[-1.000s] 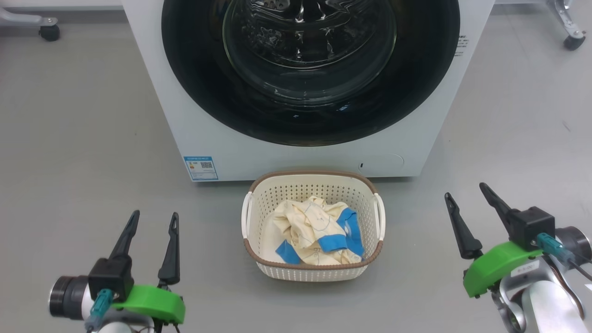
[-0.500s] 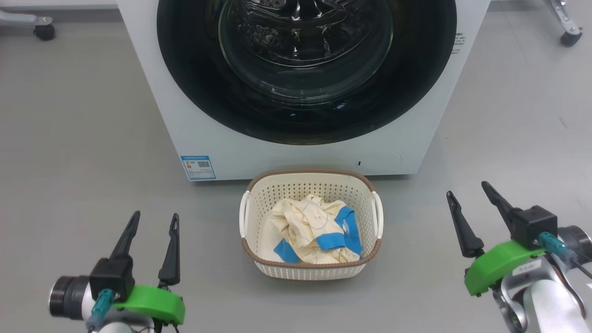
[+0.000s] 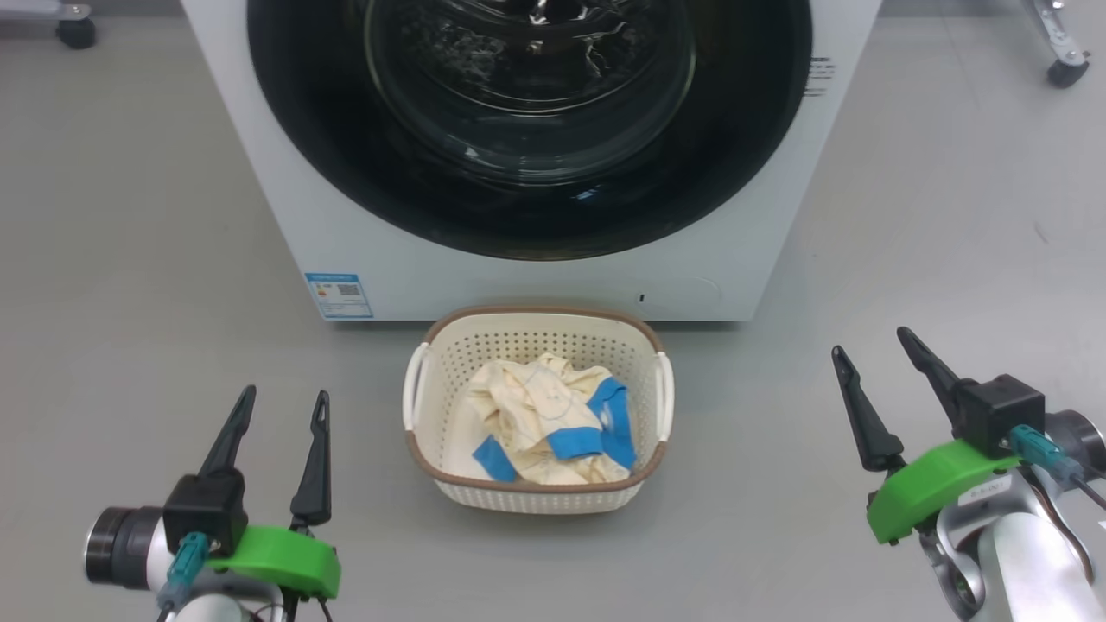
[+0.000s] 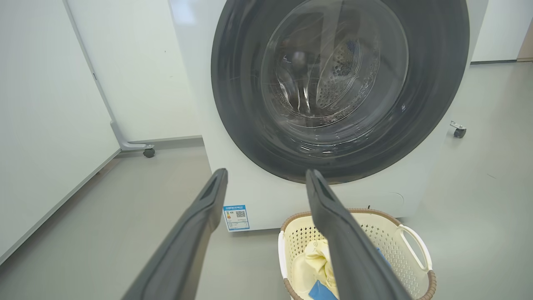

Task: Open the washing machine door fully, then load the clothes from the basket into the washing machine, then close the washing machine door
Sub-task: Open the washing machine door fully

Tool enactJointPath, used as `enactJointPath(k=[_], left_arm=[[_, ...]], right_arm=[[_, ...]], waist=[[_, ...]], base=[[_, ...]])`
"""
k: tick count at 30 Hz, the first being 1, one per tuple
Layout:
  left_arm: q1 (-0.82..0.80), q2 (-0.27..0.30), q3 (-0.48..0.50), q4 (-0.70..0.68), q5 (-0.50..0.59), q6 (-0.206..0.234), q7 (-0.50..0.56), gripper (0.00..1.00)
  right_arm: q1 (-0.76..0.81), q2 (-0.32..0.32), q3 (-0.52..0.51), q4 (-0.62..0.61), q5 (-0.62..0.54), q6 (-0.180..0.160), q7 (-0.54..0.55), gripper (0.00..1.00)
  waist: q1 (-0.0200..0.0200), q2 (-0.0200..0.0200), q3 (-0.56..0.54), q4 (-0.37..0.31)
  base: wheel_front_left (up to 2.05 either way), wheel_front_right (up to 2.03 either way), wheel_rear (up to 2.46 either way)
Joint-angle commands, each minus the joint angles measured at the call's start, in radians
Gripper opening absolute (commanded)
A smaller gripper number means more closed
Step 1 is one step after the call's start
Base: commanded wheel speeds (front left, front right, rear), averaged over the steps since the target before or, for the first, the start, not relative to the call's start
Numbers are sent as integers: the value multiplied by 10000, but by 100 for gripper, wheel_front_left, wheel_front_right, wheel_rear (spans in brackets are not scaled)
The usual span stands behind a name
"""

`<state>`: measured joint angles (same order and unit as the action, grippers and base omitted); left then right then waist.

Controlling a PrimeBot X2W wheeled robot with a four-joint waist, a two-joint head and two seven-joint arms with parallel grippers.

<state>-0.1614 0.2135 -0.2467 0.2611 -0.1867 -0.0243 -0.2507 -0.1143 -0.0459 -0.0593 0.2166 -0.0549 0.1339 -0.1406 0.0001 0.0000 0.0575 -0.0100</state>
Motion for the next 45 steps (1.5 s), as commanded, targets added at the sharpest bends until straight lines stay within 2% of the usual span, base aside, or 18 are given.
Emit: enactJointPath(k=[1, 23, 45], left_arm=[[-550, 221, 344, -295, -64, 82, -109, 100], [-540, 214, 319, -391, -214, 156, -110, 100], [-469, 271, 191, -291, -212, 213, -110, 100]], right_arm=[[-495, -120, 171, -299, -109, -32, -99, 100], [-496, -80, 40, -314, -156, -32, -127, 100], [-420, -54, -12, -334, -159, -32, -124, 100]], waist=[[-1, 0, -2, -4], [-1, 0, -22, -137], [-1, 0, -101, -194]], base=[[123, 123, -246], [112, 112, -225], [13, 13, -27]])
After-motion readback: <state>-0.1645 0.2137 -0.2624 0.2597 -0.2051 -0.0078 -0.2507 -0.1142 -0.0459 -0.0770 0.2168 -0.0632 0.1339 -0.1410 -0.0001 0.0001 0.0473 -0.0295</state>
